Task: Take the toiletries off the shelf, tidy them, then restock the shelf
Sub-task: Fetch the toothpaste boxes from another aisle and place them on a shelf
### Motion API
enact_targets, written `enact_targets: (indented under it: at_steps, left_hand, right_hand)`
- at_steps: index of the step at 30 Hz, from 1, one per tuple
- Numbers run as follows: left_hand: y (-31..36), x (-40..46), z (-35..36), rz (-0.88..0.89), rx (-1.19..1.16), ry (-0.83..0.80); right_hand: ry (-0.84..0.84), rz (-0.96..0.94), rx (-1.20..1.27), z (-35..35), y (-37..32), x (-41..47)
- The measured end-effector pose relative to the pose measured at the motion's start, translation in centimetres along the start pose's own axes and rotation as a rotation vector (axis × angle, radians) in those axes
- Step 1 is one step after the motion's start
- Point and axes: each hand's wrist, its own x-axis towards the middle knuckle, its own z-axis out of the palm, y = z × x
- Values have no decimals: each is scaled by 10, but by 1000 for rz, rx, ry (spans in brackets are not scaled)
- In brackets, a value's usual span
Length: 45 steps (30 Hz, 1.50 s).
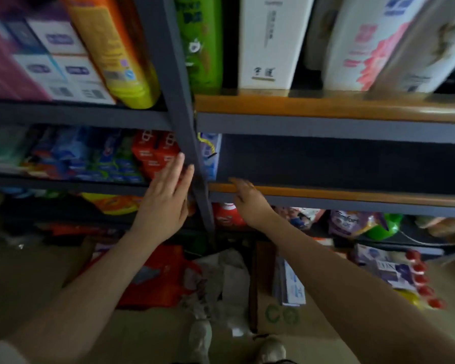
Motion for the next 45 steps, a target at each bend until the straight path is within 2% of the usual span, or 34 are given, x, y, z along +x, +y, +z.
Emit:
enact_targets:
  at_steps: [5,9,11,14,17,21,25,27,31,33,35,37,40,42,45]
  left_hand:
    - [-13,7,9,12,65,-9]
    - [-17,8,15,48,62,14]
    - [-20,9,16,74,57,28]
    - [-22,9,19,104,67,50]
    - [-25,10,20,124,83,65]
    - [-27,10,20,134,55,48]
    - [-24,9,15,102,-16,20]
    - [-16,5,13,88,-133,17]
    - [22,-1,11,49,-541,-9]
    - [52,4,12,-150,-899,-141]
    - [81,16,13,-447,-1286,-279]
    - [101,27,17,-573,-1549,-373]
    - [120,40,21,-598,-1697,-458]
    - [128,44,20,-607,-1675,-444]
    - [138,43,17,-497,-1700,-396]
  right_hand:
    - [53,269,161,16,-27,68]
    - [145,460,402,23,-30,99]
    - [149,515,360,26,-33,110]
    - [143,555,324,26,-35,118]
    - [122,517,498,21,-30,119]
    - [39,554,601,10,-32,112]
    - [96,559,820,-8,-16,71]
    - [92,533,896,-20,-5,34]
    - [18,516,1111,-29,15,-46]
    - [-48,508,1169,-27,22,-80]
    - [-95,506,1148,-27,28,-108]
    - [-120,505,1125,-25,34,-128]
    - [-112,498,1130,-27,43,-145]
    - [-51,499,1107,-29,50,-151]
    - [83,449,853,-33,61,-153]
